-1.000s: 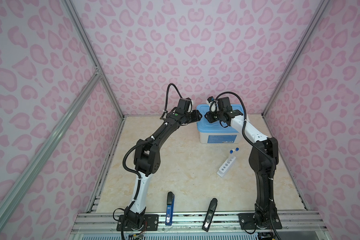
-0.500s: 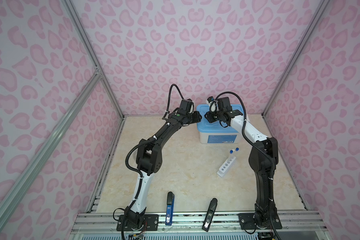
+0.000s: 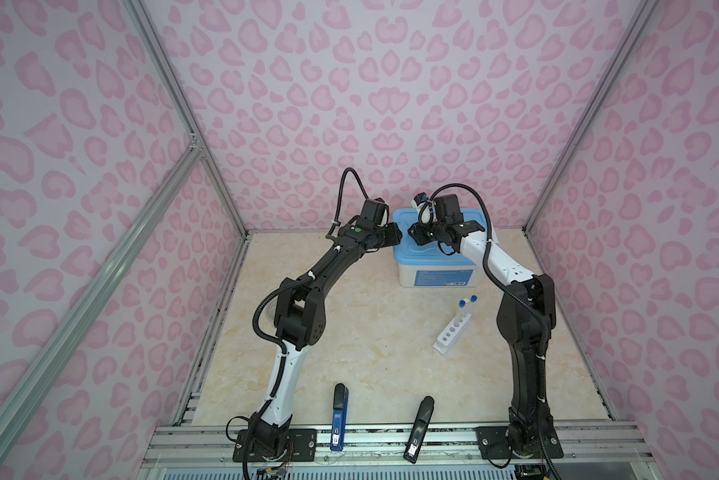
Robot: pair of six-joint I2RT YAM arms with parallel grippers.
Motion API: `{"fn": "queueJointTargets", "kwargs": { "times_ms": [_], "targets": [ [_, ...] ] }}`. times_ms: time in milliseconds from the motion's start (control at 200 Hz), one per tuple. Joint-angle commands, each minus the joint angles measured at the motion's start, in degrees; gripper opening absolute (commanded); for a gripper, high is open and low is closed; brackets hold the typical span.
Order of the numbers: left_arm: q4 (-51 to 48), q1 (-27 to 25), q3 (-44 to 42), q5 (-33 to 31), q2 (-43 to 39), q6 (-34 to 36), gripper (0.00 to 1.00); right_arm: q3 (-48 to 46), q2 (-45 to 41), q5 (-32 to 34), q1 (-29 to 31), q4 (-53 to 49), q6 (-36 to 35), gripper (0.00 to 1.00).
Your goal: Organize the chemistry lab equipment
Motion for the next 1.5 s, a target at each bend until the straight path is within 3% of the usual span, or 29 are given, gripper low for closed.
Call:
{"fn": "queueJointTargets", "kwargs": {
  "times_ms": [0,375,680,1260,1495],
  "targets": [
    [0.67,-0.38,1.11,0.82,0.64,0.47,0.42,-1.83,1.97,0.08,0.0,-13.9,1.42,0.35],
    [-1.06,-1.68,3.69,-0.9,1.06,1.47,0.38,-4.65,1.01,-0.74,0.09,-11.72,2.22,0.33],
    [-2.32,-2.6,5.55,-1.55,1.35,2.05,0.47,-6.07,0.56,-1.31,0.09,-10.66,2.57,0.33],
    [-2.5,-3.31,6.99,-0.89,0.72,2.74,0.47,-8.57,0.65,-3.07,-0.24,-8.22,3.97,0.32],
    [-1.78,-1.95,5.57,-1.13,-3.49,4.46,0.52,-6.41,0.74,-2.94,-0.45,-9.8,3.71,0.32]
  ]
}}
